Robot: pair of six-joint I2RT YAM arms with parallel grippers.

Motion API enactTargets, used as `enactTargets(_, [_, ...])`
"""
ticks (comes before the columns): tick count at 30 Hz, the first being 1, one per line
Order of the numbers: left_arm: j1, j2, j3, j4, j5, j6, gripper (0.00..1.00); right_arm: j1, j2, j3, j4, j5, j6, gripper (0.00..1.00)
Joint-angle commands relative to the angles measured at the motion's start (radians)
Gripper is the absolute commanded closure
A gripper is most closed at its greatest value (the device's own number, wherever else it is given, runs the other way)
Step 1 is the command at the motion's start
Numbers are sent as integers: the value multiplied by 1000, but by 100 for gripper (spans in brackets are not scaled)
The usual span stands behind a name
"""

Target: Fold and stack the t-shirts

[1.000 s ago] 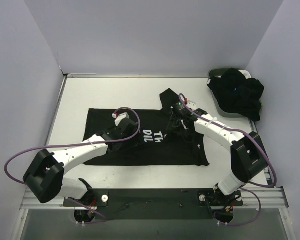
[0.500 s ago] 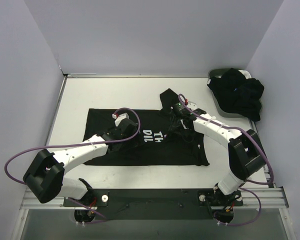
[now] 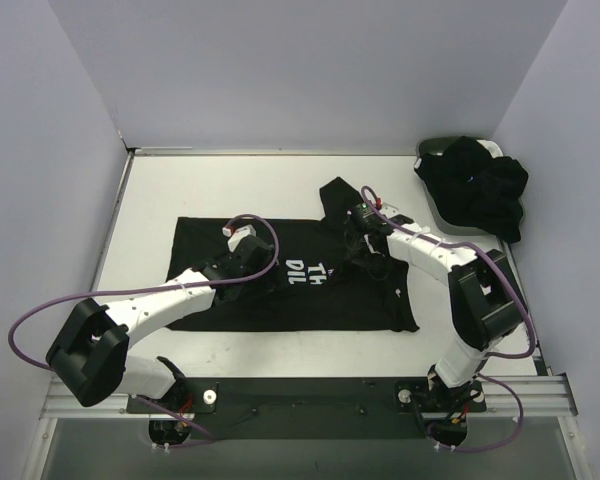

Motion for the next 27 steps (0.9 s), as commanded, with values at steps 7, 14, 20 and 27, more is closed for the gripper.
enactTargets(7, [10,3,6,21,5,19,4,6,25,9,6,-15,8,81])
enactTargets(14, [10,9,-5,36,10,14,4,22,28,46,-14,-18,7,80])
enactTargets(20, [10,3,-12,39,11,13,4,35,30,64,-25,-23,10,75])
enactTargets(27, [9,2,-17,45,14,10,4,42,31,69,-31,-18,14,76])
